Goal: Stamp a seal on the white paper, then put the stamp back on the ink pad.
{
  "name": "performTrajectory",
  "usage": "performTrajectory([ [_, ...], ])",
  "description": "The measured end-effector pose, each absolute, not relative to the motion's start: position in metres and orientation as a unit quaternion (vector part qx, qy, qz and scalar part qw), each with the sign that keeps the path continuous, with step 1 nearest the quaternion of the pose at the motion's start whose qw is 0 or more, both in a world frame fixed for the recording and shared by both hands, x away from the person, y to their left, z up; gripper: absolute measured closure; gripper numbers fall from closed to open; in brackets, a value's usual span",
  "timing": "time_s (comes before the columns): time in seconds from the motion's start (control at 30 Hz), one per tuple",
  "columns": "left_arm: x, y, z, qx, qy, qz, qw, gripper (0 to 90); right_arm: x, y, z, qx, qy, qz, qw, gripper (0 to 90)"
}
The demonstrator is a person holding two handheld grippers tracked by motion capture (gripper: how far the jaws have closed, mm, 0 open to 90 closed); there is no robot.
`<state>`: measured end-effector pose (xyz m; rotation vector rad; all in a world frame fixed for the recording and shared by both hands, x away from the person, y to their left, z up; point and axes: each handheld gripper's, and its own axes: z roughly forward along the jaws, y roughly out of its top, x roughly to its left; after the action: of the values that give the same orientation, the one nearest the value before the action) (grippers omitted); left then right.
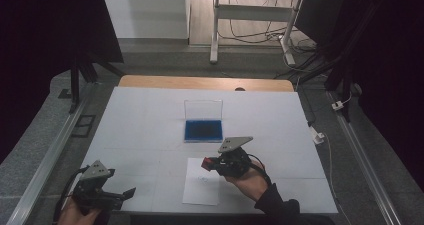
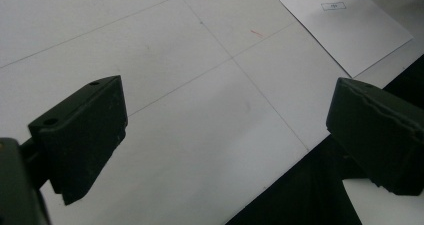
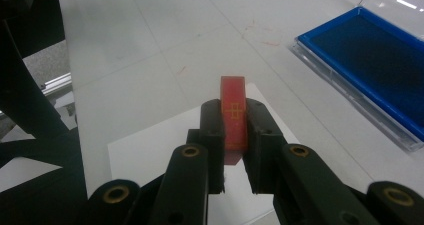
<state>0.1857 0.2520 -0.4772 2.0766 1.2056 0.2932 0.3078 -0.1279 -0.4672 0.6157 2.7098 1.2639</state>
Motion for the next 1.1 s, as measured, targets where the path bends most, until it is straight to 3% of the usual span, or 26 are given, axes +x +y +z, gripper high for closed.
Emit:
performTrajectory([
  [1.1, 0.186, 0.251, -0.477, 0.804, 0.465, 0.115, 0.352, 3.7, 0.328, -0.137, -0.456, 0.225, 0.871, 0.431, 0.068, 79.9],
])
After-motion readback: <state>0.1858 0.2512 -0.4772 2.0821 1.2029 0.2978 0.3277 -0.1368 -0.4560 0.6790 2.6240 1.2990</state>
